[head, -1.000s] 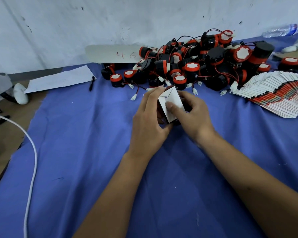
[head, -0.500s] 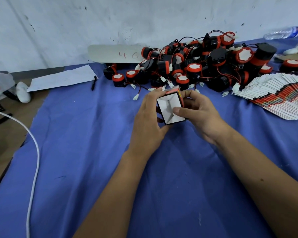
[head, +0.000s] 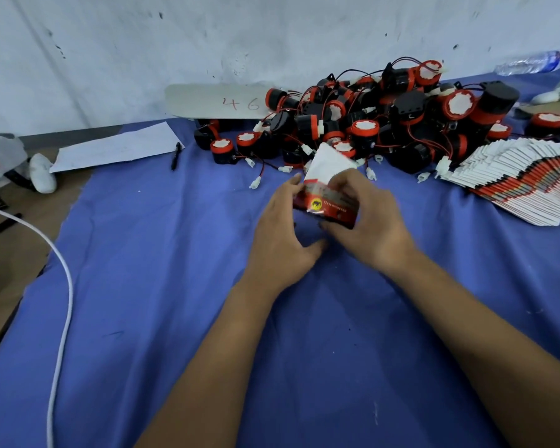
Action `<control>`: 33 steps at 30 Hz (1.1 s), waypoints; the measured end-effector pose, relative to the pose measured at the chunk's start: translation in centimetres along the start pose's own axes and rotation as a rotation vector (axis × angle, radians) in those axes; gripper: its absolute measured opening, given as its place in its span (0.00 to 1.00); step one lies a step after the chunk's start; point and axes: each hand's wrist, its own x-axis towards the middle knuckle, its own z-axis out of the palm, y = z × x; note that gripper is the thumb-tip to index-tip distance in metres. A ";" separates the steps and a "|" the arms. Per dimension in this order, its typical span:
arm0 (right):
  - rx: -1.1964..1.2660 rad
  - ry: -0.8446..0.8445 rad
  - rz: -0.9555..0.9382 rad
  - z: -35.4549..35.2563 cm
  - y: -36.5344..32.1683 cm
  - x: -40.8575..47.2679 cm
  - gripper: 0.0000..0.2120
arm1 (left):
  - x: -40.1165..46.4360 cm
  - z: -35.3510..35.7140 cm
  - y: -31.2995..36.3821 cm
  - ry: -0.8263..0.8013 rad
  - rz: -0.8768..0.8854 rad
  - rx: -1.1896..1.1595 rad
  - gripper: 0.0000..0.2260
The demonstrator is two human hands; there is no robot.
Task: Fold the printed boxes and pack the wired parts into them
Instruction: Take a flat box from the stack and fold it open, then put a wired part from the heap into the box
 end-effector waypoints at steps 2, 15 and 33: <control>-0.310 -0.003 -0.103 0.2 -0.4 0.1 0.19 | -0.1 -0.2 0.1 0.005 -0.094 -0.171 0.28; 0.051 0.140 -0.308 1.9 -2.3 -0.7 0.10 | 0.4 -0.4 -0.6 0.279 -0.277 0.031 0.05; -0.663 -0.226 0.252 -2.4 8.5 12.9 0.49 | 0.8 0.3 -1.7 0.236 -0.263 0.135 0.02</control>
